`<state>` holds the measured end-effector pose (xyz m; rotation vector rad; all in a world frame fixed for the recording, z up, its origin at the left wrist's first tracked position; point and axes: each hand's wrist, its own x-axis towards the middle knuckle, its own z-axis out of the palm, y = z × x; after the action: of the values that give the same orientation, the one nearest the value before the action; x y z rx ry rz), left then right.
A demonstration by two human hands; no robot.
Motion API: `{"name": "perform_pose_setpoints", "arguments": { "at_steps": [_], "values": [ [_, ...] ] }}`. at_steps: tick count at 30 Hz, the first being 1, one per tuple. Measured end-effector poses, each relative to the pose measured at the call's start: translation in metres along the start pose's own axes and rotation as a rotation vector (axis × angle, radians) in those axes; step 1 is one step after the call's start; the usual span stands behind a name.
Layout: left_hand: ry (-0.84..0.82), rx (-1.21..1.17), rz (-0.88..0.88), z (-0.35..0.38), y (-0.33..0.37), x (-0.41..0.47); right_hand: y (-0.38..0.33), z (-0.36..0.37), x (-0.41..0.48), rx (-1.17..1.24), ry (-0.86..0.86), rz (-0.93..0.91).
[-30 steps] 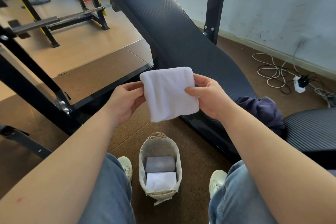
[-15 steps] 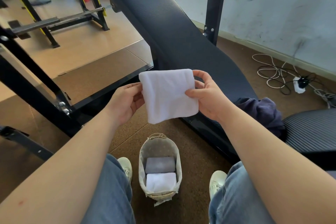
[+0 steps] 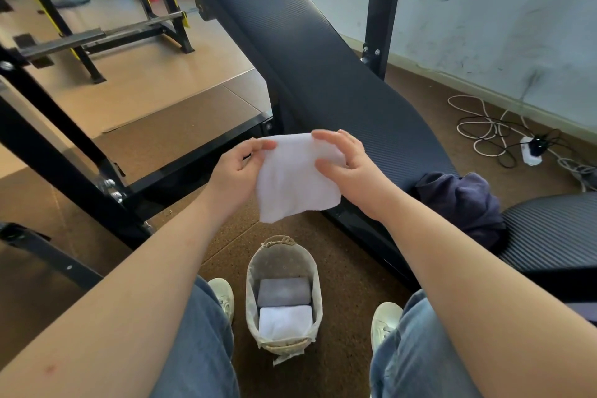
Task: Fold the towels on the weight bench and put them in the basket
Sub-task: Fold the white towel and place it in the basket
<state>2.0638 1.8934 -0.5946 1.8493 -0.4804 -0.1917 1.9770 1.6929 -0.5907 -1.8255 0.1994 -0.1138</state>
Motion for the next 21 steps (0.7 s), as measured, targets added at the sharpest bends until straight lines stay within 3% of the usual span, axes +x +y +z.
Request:
{"name": "perform_pose_setpoints", "arguments": {
  "at_steps": [4,12,17,21],
  "values": [
    [-0.111,0.079,-0.060,-0.002,0.000,-0.003,0.002,-0.001,-0.002,-0.082,0.046,-0.036],
    [-0.240,0.524,0.007,0.002,-0.001,-0.005,0.007,-0.003,0.003,-0.463,-0.063,0.026],
    [-0.171,0.657,0.083,0.005,-0.007,-0.004,0.010,-0.004,0.003,-0.650,-0.044,-0.041],
    [-0.154,0.594,0.072,0.005,-0.009,-0.007,0.015,-0.007,0.002,-0.647,0.014,-0.133]
  ]
}}
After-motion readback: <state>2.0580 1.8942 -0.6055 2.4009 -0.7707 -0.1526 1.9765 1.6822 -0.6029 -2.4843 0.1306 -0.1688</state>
